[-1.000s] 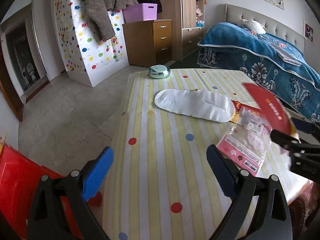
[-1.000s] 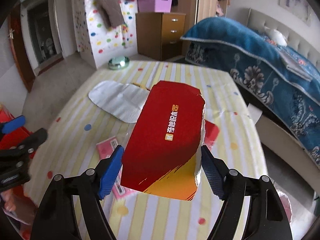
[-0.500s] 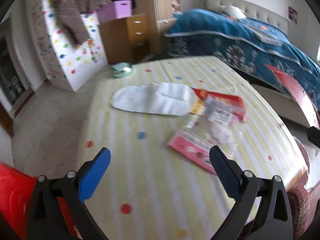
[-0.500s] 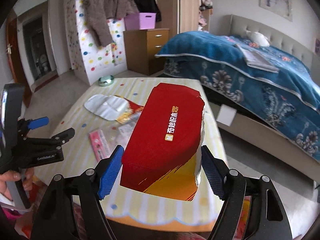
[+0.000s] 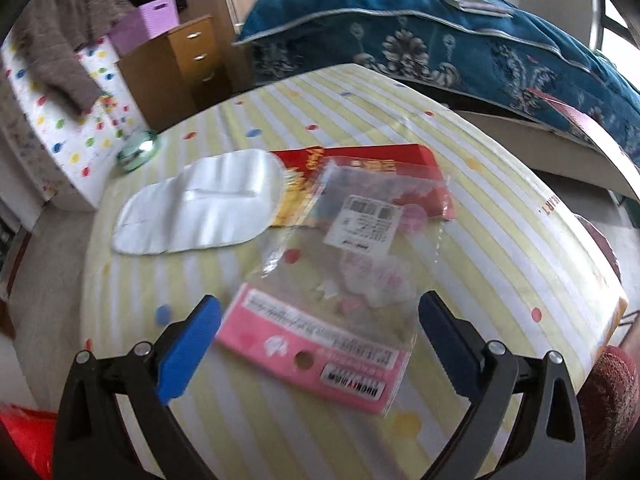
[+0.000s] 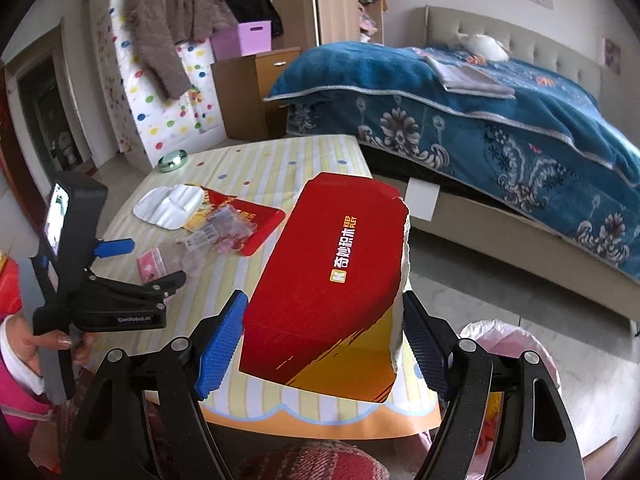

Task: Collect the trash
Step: 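Grasp the clear plastic bag and pink card with the left gripper, then carry box and plastic bag over the pink bin and open both grippers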

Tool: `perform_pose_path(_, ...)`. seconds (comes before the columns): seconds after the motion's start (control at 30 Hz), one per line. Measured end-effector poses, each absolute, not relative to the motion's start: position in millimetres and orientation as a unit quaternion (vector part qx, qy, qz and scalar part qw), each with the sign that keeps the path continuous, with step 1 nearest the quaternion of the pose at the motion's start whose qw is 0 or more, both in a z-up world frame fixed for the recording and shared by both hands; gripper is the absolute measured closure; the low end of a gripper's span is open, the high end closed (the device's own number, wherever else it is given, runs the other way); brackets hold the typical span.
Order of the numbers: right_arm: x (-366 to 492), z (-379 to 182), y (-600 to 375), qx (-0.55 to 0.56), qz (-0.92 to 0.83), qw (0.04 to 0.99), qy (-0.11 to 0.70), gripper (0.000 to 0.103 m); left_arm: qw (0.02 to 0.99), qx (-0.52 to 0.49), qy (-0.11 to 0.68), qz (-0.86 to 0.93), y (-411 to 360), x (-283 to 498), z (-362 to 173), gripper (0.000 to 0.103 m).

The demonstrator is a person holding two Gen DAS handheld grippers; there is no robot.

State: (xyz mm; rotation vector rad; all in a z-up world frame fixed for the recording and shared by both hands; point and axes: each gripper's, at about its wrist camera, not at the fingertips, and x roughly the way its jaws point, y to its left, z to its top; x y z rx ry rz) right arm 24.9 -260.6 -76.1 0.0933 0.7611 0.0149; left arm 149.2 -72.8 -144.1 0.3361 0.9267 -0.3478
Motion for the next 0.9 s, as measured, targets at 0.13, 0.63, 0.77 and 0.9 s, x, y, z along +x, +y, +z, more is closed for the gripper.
perform_pose_path(0.13,26.7,-80.2,-262.7,0.050,0.008,0.926,0.374,0.027,0.862,0.117,0.454,-0.193,-70.7,161.9,-148.1,0.011)
perform_pose_path(0.63,8.5,-72.6,-267.3,0.062,0.001,0.934,0.351,0.027,0.875,0.102,0.402,-0.249,-85.3,96.1,-105.5,0.094)
perform_pose_path(0.77,-0.1,-66.4,-272.8,0.063,-0.002,0.939,0.338,0.027,0.884,0.097,0.371,-0.269,-98.3,75.7,-76.0,0.094)
perform_pose_path(0.9,-16.5,-61.0,-285.0,0.064,-0.016,0.943,0.326,0.027,0.886,0.102,0.346,-0.290,-118.9,59.3,-58.5,0.094)
